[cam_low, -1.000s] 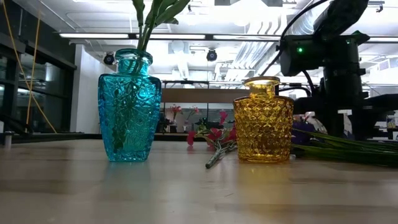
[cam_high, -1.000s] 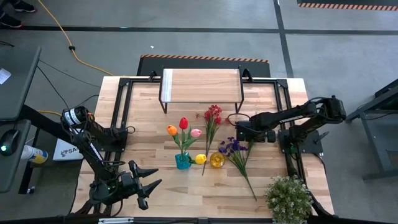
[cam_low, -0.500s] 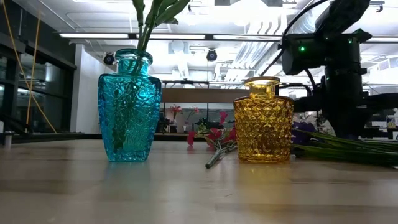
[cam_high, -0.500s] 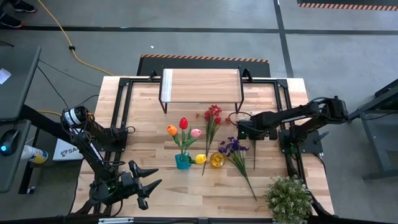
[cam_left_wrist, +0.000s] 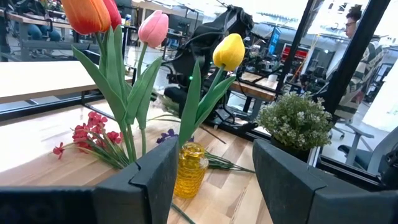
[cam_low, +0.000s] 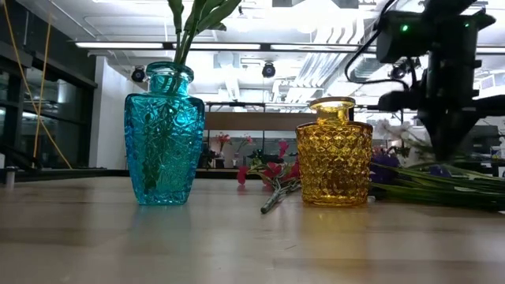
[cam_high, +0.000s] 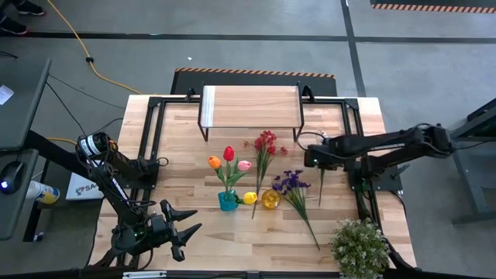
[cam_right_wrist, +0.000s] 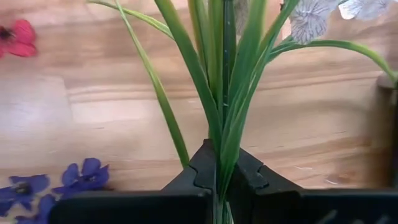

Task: Pick and place flowers into a vace then onto a shelf
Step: Put the white flowers into the yellow vase

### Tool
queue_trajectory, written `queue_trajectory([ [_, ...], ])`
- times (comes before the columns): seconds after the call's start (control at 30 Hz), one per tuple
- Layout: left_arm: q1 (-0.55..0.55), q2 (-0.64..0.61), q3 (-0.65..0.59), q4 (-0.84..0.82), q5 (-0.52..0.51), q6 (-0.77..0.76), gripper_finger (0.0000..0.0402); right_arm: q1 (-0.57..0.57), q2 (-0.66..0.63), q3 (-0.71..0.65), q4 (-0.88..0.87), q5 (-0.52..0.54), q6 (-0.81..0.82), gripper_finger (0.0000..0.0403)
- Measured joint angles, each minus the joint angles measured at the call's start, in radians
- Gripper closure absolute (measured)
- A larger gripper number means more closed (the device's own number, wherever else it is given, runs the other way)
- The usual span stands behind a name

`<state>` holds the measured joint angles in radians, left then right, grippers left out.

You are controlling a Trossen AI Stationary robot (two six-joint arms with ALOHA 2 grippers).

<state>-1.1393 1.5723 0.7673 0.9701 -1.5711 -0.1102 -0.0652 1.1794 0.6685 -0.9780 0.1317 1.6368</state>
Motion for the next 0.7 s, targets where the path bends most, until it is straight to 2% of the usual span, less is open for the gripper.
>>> queue_trajectory([
  [0.7, 0.0, 0.0, 0.0, 0.001, 0.0, -0.004, 0.0163, -0.001, -0.325, 0.027, -0.069, 0.124, -0.02, 0.0395],
])
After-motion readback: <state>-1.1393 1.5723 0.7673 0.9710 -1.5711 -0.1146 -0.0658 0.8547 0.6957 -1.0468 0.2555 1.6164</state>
